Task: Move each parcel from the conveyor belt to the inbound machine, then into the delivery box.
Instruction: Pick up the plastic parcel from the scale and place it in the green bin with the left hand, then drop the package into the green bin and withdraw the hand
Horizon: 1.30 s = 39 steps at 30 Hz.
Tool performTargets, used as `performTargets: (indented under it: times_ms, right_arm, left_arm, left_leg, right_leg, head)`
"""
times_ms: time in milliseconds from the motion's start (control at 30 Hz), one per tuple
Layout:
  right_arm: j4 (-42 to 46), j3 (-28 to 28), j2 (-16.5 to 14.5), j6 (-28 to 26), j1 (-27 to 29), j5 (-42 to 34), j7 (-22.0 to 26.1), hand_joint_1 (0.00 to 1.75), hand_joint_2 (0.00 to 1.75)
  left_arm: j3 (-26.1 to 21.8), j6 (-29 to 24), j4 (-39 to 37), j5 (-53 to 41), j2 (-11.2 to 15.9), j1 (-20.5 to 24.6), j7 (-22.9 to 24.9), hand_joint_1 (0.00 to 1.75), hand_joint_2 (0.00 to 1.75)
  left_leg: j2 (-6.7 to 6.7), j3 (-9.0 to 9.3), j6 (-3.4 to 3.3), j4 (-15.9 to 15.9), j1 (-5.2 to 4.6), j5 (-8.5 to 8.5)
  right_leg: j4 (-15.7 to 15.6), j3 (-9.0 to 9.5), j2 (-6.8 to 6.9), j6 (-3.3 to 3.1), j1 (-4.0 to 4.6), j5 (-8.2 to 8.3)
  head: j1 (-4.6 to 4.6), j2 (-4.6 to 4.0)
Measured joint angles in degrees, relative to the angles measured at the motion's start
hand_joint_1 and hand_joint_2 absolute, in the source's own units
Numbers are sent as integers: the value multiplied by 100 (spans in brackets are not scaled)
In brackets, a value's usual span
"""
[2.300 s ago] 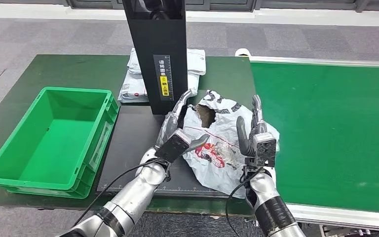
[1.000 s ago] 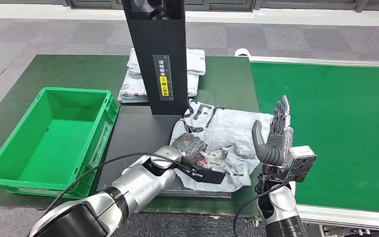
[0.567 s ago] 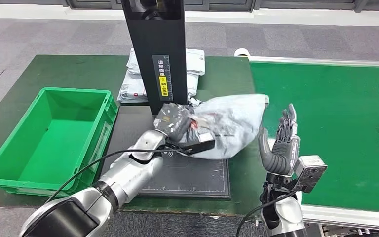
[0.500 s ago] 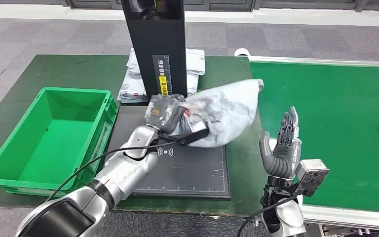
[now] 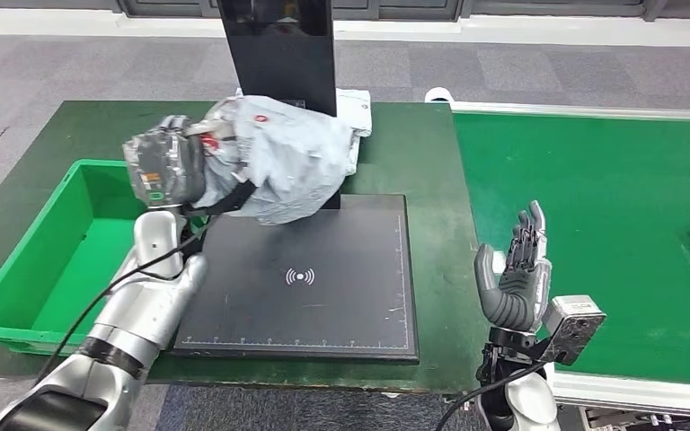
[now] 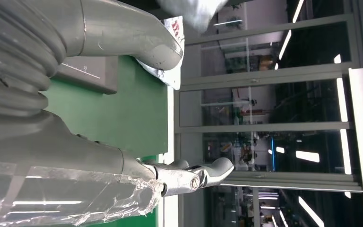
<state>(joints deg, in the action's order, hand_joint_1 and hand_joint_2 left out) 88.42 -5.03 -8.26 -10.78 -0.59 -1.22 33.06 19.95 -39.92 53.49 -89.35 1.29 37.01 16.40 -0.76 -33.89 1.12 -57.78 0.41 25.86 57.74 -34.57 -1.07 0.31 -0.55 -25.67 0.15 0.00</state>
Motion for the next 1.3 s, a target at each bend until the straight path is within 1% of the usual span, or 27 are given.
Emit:
performTargets:
  times_ms: [33, 67, 167, 200, 233, 267, 367, 467, 533, 600, 667, 700, 767, 800, 833, 867, 900, 967, 1033, 1100, 1267, 1300]
  right_arm:
    - [-1, 0, 1, 1, 6, -3, 1, 0, 175]
    - [-1, 0, 1, -1, 9, -6, 1, 0, 175]
    - [-3, 0, 8, -15, 17, -10, 1, 0, 175]
    - [-3, 2, 16, -29, 28, -11, 1, 0, 175]
    - [-3, 9, 26, -46, 45, -13, 1, 0, 175]
    - [-3, 21, 35, -64, 70, -13, 1, 0, 175]
    - [2, 77, 52, -89, 184, -13, -4, 0, 175]
    - [6, 98, 68, -81, 275, -17, -12, 0, 175]
    - [8, 99, 73, -66, 312, -29, -23, 0, 175]
    - [16, 100, 74, -9, 359, -36, -44, 0, 175]
    - [39, 102, 74, 83, 394, -31, -72, 0, 175]
    - [49, 103, 74, 120, 401, -26, -82, 0, 175]
    - [59, 113, 74, 177, 403, -10, -97, 0, 175]
    - [60, 121, 74, 202, 402, -1, -104, 0, 175]
    - [60, 130, 74, 224, 400, 6, -111, 0, 175]
    - [60, 137, 74, 247, 396, 10, -120, 0, 175]
    - [60, 140, 74, 266, 389, 14, -133, 0, 175]
    - [60, 142, 74, 308, 373, 20, -169, 0, 175]
    - [60, 142, 74, 346, 358, 30, -203, 0, 175]
    - [59, 143, 74, 381, 352, 49, -222, 0, 175]
    - [58, 142, 72, 436, 339, 89, -274, 0, 175]
    - [58, 142, 72, 439, 335, 99, -282, 0, 175]
  left_arm:
    - [-27, -1, 90, -8, 121, -27, 140, 175, 175]
    - [-22, 0, 155, -19, 254, -44, 390, 175, 175]
    - [199, 15, 223, -45, 775, -71, 1517, 175, 175]
    - [281, 22, 226, -46, 980, -101, 1807, 175, 175]
    - [337, 25, 231, -46, 1176, -153, 1998, 175, 175]
    - [361, 22, 246, -46, 1374, -226, 2091, 175, 175]
    - [292, 4, 411, -47, 1853, -568, 2135, 175, 175]
    - [72, 6, 643, -46, 2183, -916, 2092, 175, 175]
    - [-80, 88, 718, -46, 2271, -1066, 1906, 175, 175]
    - [-218, 300, 722, -46, 2281, -1177, 1597, 175, 175]
    - [-315, 481, 690, -48, 2258, -1269, 1413, 175, 175]
    - [-349, 519, 669, -48, 2241, -1312, 1397, 161, 175]
    - [-399, 566, 625, -49, 2205, -1387, 1401, 143, 175]
    - [-422, 606, 605, -49, 2189, -1419, 1384, 143, 175]
    - [-451, 658, 588, -49, 2173, -1446, 1357, 156, 175]
    - [-482, 716, 570, -49, 2156, -1476, 1336, 165, 175]
    - [-511, 765, 554, -49, 2142, -1503, 1338, 175, 175]
    - [-539, 831, 527, -49, 2131, -1552, 1513, 175, 175]
    - [-539, 929, 507, -49, 2137, -1596, 1850, 175, 175]
    - [-539, 1051, 498, -49, 2155, -1645, 2081, 175, 175]
    - [-571, 1215, 478, -49, 2263, -1704, 2133, 175, 175]
    - [-594, 1228, 473, -49, 2308, -1704, 2137, 161, 175]
  left_leg:
    - [-7, -2, 3, 0, 3, -2]
    - [-15, -4, 6, 0, 7, -4]
    - [-14, -3, 17, 3, 15, -5]
    - [-5, 0, 20, 4, 14, -3]
    - [5, 3, 24, 5, 14, 0]
    - [12, 5, 26, 5, 14, 1]
    - [17, 6, 29, 6, 14, 3]
    - [16, 4, 33, 6, 14, 6]
    - [13, 4, 33, 6, 14, 6]
    - [10, 3, 33, 6, 14, 7]
    - [10, 3, 34, 6, 13, 8]
    - [12, 4, 35, 6, 13, 8]
    - [13, 4, 37, 5, 13, 9]
    - [13, 4, 37, 5, 13, 9]
    - [12, 5, 37, 5, 13, 9]
    - [11, 4, 37, 5, 13, 9]
    - [10, 4, 37, 5, 13, 8]
    - [10, 4, 37, 5, 13, 9]
    - [11, 4, 38, 5, 14, 9]
    - [11, 4, 39, 5, 15, 10]
    - [10, 2, 41, 6, 18, 10]
    - [10, 2, 42, 6, 19, 11]
  right_leg:
    - [0, 1, 6, -2, 5, -2]
    - [1, 2, 12, -5, 9, -3]
    - [4, 3, 10, -11, 10, -3]
    - [5, 2, 1, -13, 9, -2]
    - [5, 0, -7, -15, 10, -1]
    - [5, -1, -13, -17, 11, -1]
    - [6, -4, -18, -23, 15, -5]
    - [6, -7, -18, -27, 18, -9]
    - [6, -7, -16, -28, 17, -11]
    - [5, -6, -12, -29, 16, -12]
    - [5, -6, -12, -30, 16, -11]
    - [5, -6, -12, -30, 15, -11]
    - [5, -7, -13, -30, 16, -10]
    - [5, -6, -13, -30, 16, -10]
    - [5, -5, -12, -30, 16, -10]
    - [6, -5, -11, -30, 16, -10]
    - [6, -4, -11, -31, 16, -10]
    - [6, -4, -9, -32, 16, -9]
    - [6, -4, -9, -34, 16, -9]
    - [6, -4, -8, -35, 17, -10]
    - [7, -4, -6, -39, 22, -12]
    - [7, -4, -7, -40, 24, -13]
  head:
    - [1, 0]
    - [3, 0]
    - [2, 0]
    - [1, 0]
    - [1, 0]
    - [1, 0]
    - [1, 0]
    - [2, 0]
    - [2, 0]
    - [2, 0]
    - [2, 0]
    - [2, 0]
    - [2, 0]
    - [2, 0]
    - [2, 0]
    - [2, 0]
    - [2, 0]
    - [2, 0]
    - [2, 0]
    - [2, 0]
    - [2, 0]
    - [2, 0]
